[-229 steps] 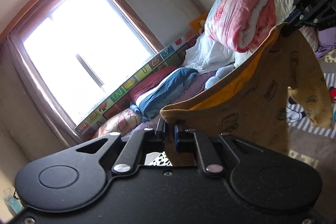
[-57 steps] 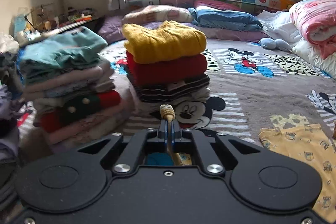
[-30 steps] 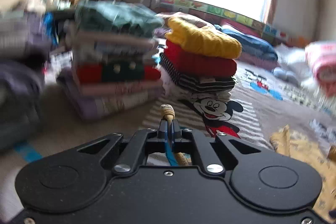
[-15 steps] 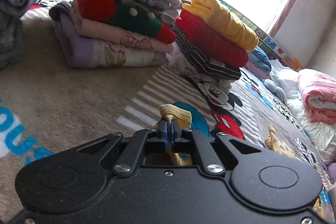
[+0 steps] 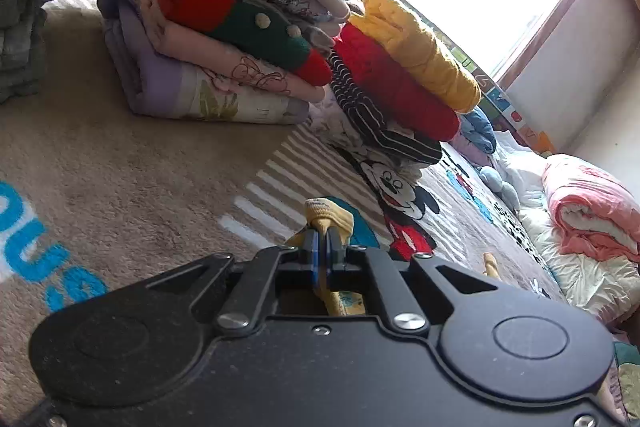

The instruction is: Fold clothes

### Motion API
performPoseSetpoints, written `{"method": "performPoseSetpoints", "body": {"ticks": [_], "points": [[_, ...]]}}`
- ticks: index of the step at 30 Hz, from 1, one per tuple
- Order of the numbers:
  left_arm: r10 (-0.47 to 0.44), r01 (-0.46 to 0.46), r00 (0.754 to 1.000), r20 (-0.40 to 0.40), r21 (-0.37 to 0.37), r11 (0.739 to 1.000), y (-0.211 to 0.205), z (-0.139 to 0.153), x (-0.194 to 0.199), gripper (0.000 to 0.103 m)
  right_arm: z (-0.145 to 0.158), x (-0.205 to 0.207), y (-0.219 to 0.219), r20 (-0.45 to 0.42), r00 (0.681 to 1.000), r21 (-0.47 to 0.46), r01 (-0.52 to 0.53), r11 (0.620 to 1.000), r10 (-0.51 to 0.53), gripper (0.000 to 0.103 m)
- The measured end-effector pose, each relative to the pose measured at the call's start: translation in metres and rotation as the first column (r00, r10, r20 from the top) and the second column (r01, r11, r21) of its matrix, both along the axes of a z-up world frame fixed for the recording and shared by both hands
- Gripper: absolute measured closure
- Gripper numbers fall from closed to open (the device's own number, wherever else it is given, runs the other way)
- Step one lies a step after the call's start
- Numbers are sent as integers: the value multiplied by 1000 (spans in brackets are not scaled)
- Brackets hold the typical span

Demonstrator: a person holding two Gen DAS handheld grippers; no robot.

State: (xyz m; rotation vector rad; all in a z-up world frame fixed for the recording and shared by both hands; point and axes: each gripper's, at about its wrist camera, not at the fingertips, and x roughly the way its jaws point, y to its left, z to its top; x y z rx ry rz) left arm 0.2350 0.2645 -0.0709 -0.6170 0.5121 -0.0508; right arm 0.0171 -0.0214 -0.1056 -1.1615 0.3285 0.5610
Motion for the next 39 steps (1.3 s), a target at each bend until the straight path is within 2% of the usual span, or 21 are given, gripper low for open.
{"method": "performPoseSetpoints", "body": {"ticks": [4,8,9,12,15,18,22,26,29,30,31,35,38,39], "points": [[1,-1,1000,-3,-3,1000,0,-2,2,102,-7,9,8,2,1000,-49,13,999,-13,77],[4,-4,1000,4,2,1000,-1,-1,4,102,-2,18,9,-40,999,-7,23,1000,-23,95],[4,-4,1000,10,2,1000,-1,0,4,102,1,20,8,-56,998,18,29,999,-28,99],[6,-6,999,39,3,1000,1,4,2,102,20,21,-4,-114,993,147,54,988,-37,100],[7,-7,998,66,2,1000,3,9,1,102,47,26,-25,-225,974,342,117,932,-40,100],[9,-9,997,74,9,1000,4,11,0,102,58,33,-43,-303,953,434,151,888,-14,100],[8,-10,998,59,29,1000,2,9,1,102,43,39,-49,-375,927,435,158,887,19,99],[11,-13,999,35,43,999,3,5,3,102,26,43,-37,-406,914,370,149,917,15,98],[14,-15,1000,17,22,1000,6,2,4,101,34,34,-34,-390,920,366,126,922,29,87],[15,-15,1000,11,15,1000,7,1,5,101,37,33,-32,-382,924,365,121,923,31,75],[16,-16,1000,5,8,1000,9,1,5,101,36,35,-27,-374,927,358,116,926,29,71],[15,-16,1000,-13,-25,1000,14,-2,7,99,32,44,-8,-342,939,329,99,939,21,71],[16,-17,1000,-18,-37,999,16,-4,8,94,29,51,7,-317,948,307,87,948,16,71],[18,-19,1000,-23,-42,999,17,-4,10,88,27,54,11,-309,951,299,83,951,14,71]]}}
